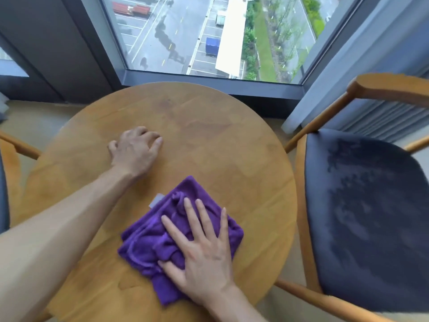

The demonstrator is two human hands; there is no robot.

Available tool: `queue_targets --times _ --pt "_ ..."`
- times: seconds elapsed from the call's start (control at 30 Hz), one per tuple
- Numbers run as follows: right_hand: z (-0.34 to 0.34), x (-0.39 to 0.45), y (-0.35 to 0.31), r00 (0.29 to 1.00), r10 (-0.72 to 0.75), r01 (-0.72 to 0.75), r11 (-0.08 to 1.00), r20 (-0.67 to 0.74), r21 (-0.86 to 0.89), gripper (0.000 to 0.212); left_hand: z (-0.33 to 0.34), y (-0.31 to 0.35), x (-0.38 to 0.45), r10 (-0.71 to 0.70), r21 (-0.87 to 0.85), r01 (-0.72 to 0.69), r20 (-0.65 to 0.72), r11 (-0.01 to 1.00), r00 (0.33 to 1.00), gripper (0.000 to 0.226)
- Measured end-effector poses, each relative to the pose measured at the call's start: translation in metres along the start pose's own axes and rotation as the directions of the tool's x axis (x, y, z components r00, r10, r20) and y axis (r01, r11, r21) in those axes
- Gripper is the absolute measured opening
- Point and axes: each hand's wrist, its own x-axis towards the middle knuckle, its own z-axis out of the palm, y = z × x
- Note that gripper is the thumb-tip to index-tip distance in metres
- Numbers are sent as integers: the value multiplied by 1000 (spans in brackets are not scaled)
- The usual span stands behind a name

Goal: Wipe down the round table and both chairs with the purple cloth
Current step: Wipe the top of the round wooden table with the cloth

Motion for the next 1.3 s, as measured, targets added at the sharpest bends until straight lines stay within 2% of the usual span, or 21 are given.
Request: queue_targets --times 0.1,0.23,0.37,0.5,0.57,0.63,0.8,0.9,0.97,1.03,1.17,1.3 --pt "-15 -24 50 997 70 -71 996 -21 -59 84 11 4 -3 -19 31 19 9 999 1000 43" --pt "-28 -2 99 972 231 -233 966 -38 -114 80 9 0 -5 33 125 -37 30 992 999 44" --pt "-36 60 130 912 407 -410 902 -55 -135 75 3 3 -9 31 139 -38 46 990 998 42" --pt "-35 146 143 818 572 -574 812 -55 -103 78 -5 3 -7 36 104 -41 47 994 998 41" --pt "-30 190 135 780 624 -625 776 -47 -85 82 -13 -1 1 33 73 -36 40 997 999 41" --pt "-23 229 118 774 633 -633 770 -34 -84 85 -22 -6 12 25 42 -27 45 999 999 41" --pt "-2 285 41 890 456 -451 887 28 -99 83 -42 -36 42 10 -105 -9 10 994 1000 39" --pt "12 287 -22 964 257 -251 964 71 -86 80 -51 -69 41 -48 -62 42 -87 997 995 41" --pt "21 275 -66 989 108 -105 994 97 -44 79 -57 -87 35 -72 15 75 -146 997 987 40" --pt "31 253 -108 993 -24 24 1000 117 -6 81 -62 -97 27 -28 73 40 -148 997 989 41" --pt "43 194 -159 963 -243 243 970 116 12 74 -65 -98 15 58 123 -54 -25 991 998 43" --pt "39 147 -156 942 -319 321 947 104 -4 68 -54 -93 -10 114 152 -119 43 981 993 43"
